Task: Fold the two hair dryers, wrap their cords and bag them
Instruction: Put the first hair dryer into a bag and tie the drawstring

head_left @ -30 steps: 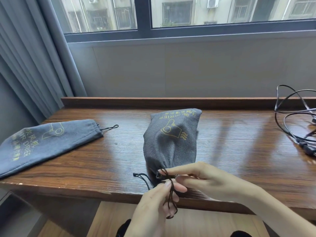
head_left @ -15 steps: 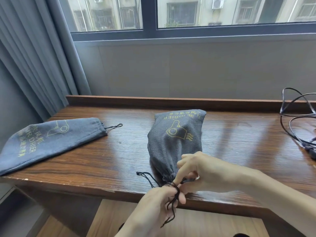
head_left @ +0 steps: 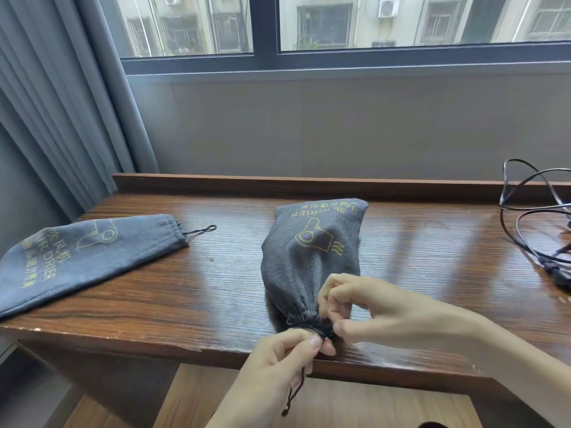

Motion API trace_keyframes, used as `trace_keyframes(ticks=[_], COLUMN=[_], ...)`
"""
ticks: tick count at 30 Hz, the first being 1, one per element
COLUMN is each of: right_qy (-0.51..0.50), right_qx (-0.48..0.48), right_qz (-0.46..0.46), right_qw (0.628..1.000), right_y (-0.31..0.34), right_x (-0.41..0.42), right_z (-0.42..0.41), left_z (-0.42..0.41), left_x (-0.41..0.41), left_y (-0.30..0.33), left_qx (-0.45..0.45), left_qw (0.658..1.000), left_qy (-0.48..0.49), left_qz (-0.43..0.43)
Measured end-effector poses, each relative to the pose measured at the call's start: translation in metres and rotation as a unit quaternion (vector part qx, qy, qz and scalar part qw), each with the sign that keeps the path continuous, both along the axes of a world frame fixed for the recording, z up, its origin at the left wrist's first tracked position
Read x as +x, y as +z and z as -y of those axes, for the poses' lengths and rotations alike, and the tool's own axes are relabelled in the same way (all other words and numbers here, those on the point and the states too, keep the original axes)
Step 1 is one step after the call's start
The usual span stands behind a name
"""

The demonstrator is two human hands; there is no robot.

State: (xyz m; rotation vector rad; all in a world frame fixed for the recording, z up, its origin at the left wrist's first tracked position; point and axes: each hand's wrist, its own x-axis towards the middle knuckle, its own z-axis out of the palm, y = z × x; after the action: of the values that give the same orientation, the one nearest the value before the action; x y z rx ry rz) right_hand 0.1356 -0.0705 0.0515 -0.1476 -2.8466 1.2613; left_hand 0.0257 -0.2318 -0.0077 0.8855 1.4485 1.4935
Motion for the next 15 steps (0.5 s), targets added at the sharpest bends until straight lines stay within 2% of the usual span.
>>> trace_keyframes(ticks=[6,10,15], right_qy=[-0.010,-0.014,-0.041], right_qx=[-0.062,-0.108,-0.129], right_qz=[0.016,-0.040,-0.046], right_qw=[0.998,0.993,0.990], right_y=[0.012,0.019,0.017], right_x=[0.002,0.001,-0.009], right_z=[-0.010,-0.016,-0.018], left_z=[0.001,0.001,-0.001], left_x=[0.003,0.006,0.007], left_y=[0.008,0.014,0.013], left_qx=[0.011,0.005,0.015], left_qw=[0.995,0.991,0.986], left_qy=[0.048,0.065,0.091], left_qz=[-0.090,-0.113,-0.136])
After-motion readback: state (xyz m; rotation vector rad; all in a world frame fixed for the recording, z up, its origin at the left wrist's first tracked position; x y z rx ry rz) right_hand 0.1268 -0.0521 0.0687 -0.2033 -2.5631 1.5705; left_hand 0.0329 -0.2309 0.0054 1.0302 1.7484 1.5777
